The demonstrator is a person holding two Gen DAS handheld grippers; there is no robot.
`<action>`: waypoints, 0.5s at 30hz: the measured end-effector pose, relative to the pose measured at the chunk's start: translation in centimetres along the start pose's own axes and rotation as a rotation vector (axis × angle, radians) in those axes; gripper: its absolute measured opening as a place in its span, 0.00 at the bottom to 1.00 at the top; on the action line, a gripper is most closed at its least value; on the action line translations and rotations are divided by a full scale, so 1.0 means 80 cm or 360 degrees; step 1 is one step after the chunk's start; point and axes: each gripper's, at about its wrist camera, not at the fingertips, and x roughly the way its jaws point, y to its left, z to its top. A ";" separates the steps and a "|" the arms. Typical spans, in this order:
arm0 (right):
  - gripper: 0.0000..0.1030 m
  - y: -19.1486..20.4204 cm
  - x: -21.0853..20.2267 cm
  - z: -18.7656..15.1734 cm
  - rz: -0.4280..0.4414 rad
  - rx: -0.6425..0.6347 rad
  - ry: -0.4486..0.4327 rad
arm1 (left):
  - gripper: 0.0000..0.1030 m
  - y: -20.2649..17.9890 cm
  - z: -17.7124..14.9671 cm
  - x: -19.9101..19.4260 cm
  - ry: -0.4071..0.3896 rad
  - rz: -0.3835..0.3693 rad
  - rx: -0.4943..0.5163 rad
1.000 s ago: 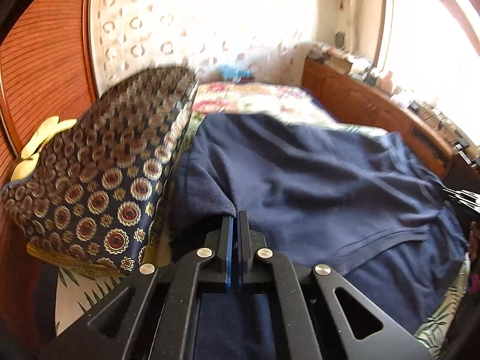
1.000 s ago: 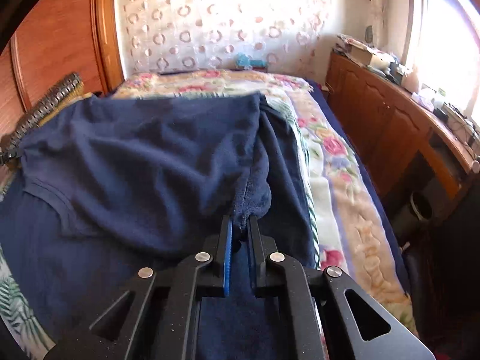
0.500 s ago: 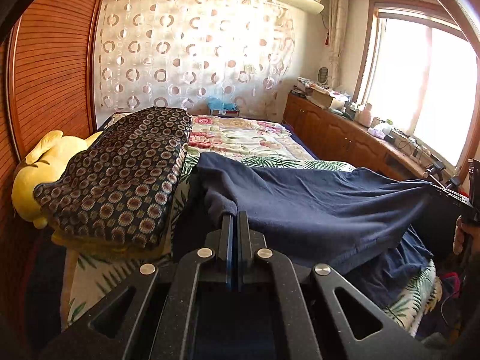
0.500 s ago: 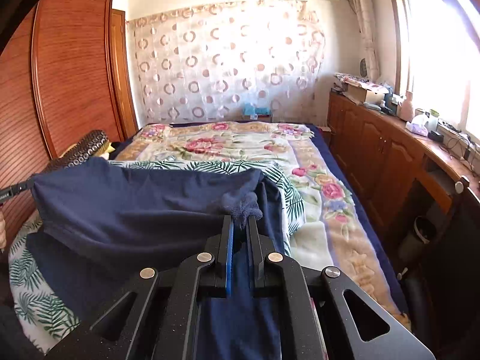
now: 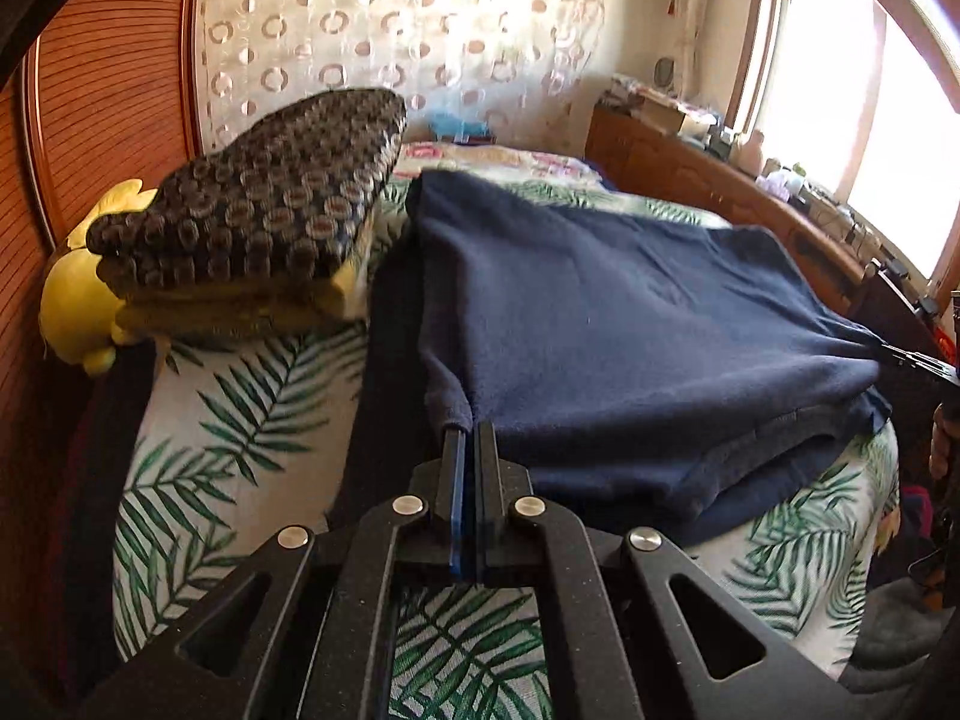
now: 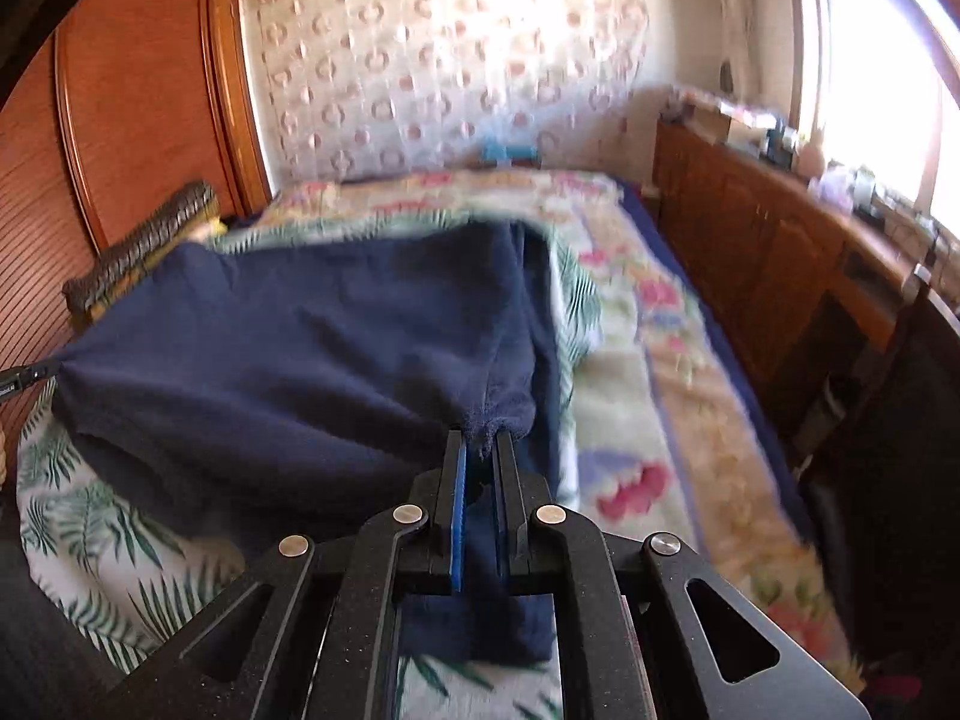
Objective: Fold small clothes
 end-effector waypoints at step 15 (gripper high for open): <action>0.44 0.011 -0.011 0.010 -0.0047 -0.0034 -0.0068 | 0.41 -0.011 0.010 -0.011 -0.0072 0.0074 0.0074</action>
